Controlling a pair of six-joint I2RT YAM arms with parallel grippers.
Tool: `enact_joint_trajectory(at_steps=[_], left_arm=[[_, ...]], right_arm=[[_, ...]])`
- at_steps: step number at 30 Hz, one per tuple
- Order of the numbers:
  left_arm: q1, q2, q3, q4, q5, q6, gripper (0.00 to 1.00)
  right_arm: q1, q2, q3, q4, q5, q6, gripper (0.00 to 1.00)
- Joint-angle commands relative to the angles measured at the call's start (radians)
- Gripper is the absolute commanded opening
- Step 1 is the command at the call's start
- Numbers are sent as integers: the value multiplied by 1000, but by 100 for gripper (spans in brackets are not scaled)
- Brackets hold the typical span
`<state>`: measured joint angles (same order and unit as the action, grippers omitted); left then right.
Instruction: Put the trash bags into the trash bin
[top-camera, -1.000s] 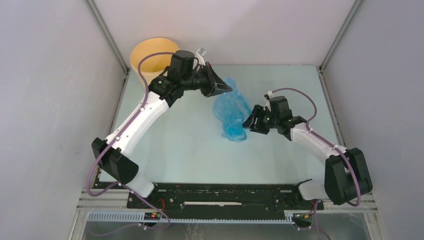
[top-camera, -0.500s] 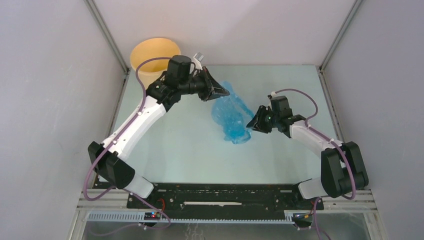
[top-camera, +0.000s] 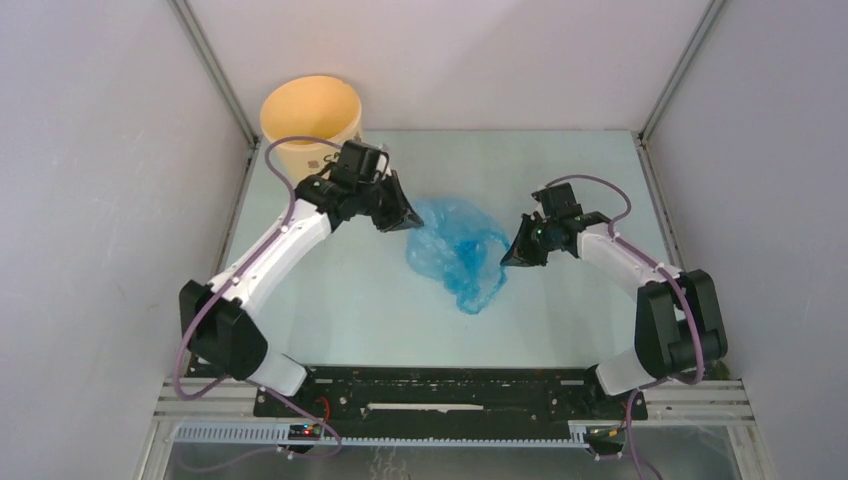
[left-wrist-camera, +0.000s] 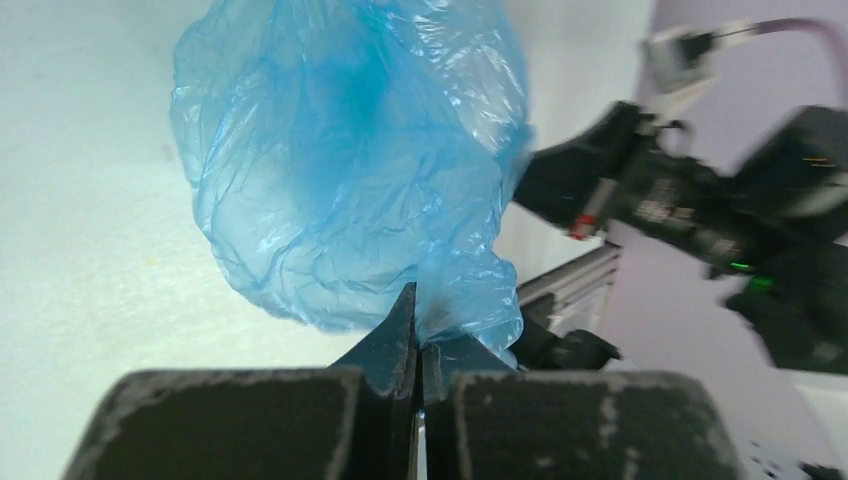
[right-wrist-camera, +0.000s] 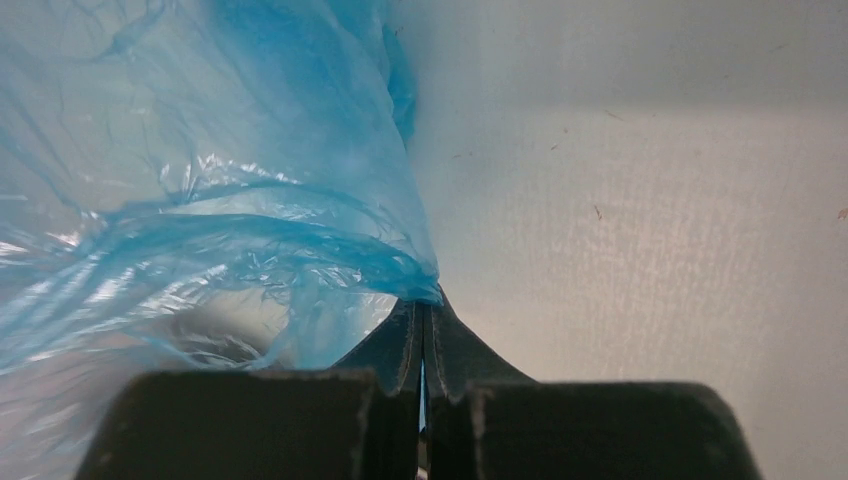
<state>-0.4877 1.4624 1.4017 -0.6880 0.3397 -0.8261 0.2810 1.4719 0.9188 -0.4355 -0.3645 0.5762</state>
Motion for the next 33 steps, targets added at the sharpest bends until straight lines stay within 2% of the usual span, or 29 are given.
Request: enact_joint_trajectory(at_steps=[1,4,6,8,11,13,14,15,18,20,22,24,26,28,31,33], left_arm=[[6,93,13,-122,-65,92,0],[7,140,123,-65,-1,29,0],[15,186,303,-107,-3,18,0],[28,235,546,-170,-3,8,0],[42,283,954,-209,-11,-6,0],[32,262,1138,-159,-57,17,0],[20,219,1127,-107,-96,40,0],[5,152,1052,-48,-152,76,0],[-27,-85,616,190,-306,133,0],[-12,-188,380,227,-392,89,0],[4,-226,210,206,-379,76,0],[14,-210,90,123,-357,63,0],[18,-183,-15,72,-282,54,0],[13,-172,-137,82,-196,43,0],[-11,-173,-306,110,-173,39,0],[-16,-172,-350,76,-171,58,0]], right_arm=[[-12,82,199,-196,-78,-77,0],[-13,162,464,-380,-70,-124,0],[-13,182,692,-522,-14,-147,0],[-4,154,939,-610,40,-172,0],[27,56,1254,-601,87,-204,0],[80,-53,1308,-492,152,-238,0],[112,-128,1254,-406,192,-258,0],[140,-211,1162,-283,225,-273,0],[153,-471,680,141,269,-242,0],[148,-574,477,227,334,-209,0],[142,-559,406,134,363,-199,0],[135,-484,391,-40,387,-197,0],[134,-406,349,-148,331,-217,0],[142,-338,279,-201,297,-220,0],[142,-244,198,-262,208,-207,0],[151,-220,180,-286,170,-197,0]])
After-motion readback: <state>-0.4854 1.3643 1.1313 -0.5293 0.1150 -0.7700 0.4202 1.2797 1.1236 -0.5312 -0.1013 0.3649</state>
